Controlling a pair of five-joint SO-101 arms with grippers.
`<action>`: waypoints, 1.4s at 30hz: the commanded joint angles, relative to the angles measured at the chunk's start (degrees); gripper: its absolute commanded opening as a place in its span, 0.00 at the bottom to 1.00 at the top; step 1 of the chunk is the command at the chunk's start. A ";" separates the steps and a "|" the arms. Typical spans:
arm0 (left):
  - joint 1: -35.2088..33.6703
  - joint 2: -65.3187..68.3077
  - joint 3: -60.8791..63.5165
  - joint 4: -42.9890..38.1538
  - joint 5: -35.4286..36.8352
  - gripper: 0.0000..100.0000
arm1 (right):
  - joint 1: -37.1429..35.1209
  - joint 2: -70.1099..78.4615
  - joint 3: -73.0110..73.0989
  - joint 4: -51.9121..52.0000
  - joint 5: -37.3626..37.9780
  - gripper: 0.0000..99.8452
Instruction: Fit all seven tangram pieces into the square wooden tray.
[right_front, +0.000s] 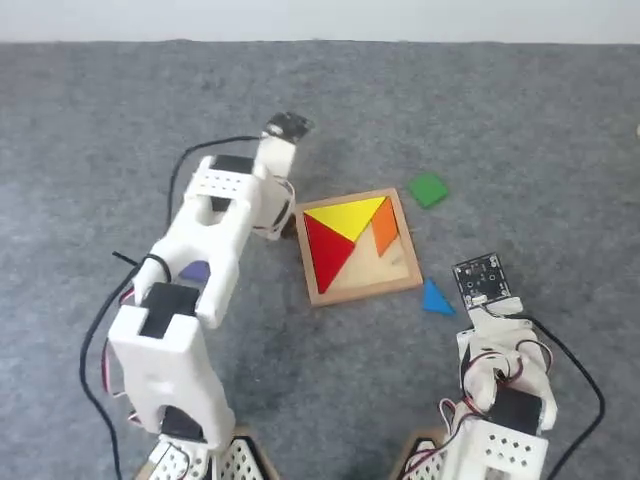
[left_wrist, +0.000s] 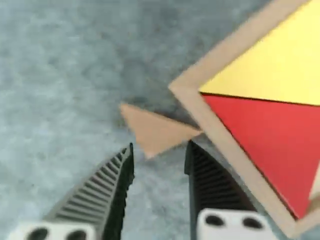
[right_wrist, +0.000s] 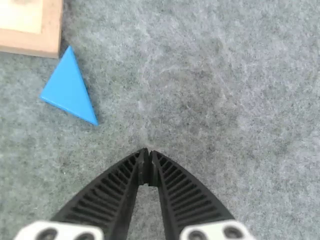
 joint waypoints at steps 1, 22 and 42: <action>-3.16 -0.79 -6.90 4.13 3.87 0.17 | 0.31 0.04 0.70 0.57 0.62 0.01; 1.23 22.77 -32.22 18.46 25.49 0.17 | 0.31 0.04 0.70 0.57 0.62 0.01; -1.49 24.18 -37.67 31.47 15.74 0.12 | 0.31 0.04 0.70 0.57 0.62 0.01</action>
